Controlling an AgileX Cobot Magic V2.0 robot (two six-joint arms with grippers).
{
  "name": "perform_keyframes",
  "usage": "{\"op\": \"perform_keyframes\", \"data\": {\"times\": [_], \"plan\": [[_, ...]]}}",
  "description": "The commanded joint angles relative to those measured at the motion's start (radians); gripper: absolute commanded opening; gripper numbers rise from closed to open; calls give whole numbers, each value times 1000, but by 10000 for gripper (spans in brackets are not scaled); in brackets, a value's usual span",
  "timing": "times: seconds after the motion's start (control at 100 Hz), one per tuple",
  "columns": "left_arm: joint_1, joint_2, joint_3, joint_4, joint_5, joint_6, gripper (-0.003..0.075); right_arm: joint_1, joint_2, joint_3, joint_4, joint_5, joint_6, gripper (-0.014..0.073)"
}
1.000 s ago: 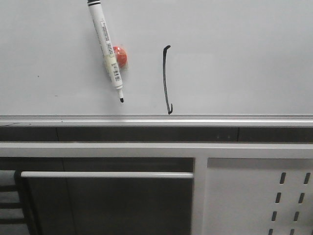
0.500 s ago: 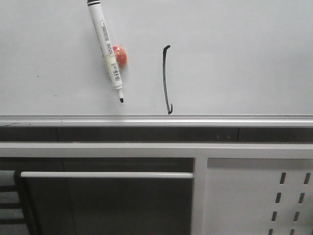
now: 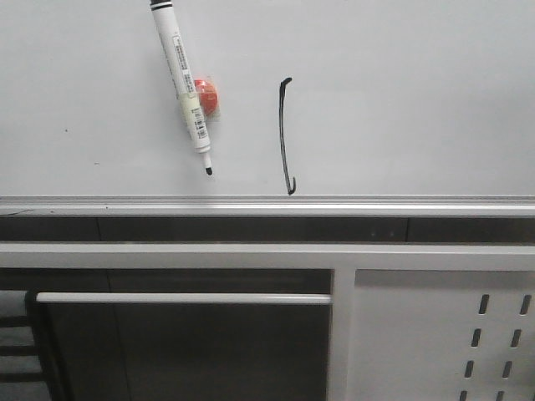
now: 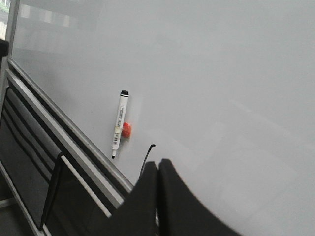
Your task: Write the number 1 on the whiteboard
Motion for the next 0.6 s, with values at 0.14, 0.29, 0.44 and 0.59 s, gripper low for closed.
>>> {"op": "perform_keyframes", "data": {"times": [0.14,0.29,0.44,0.59], "plan": [[220,-157,131,45,-63,-39,-18,-8,13,-18,6,-75,0,-70],[316,-162,184,81,2,-112,-18,-8,13,-18,6,-75,0,-70],[352,-163,195,200,163,-251,-18,-8,13,-18,6,-75,0,-70],[388,-195,195,202,258,-253,-18,-8,13,-18,6,-75,0,-70]]}}
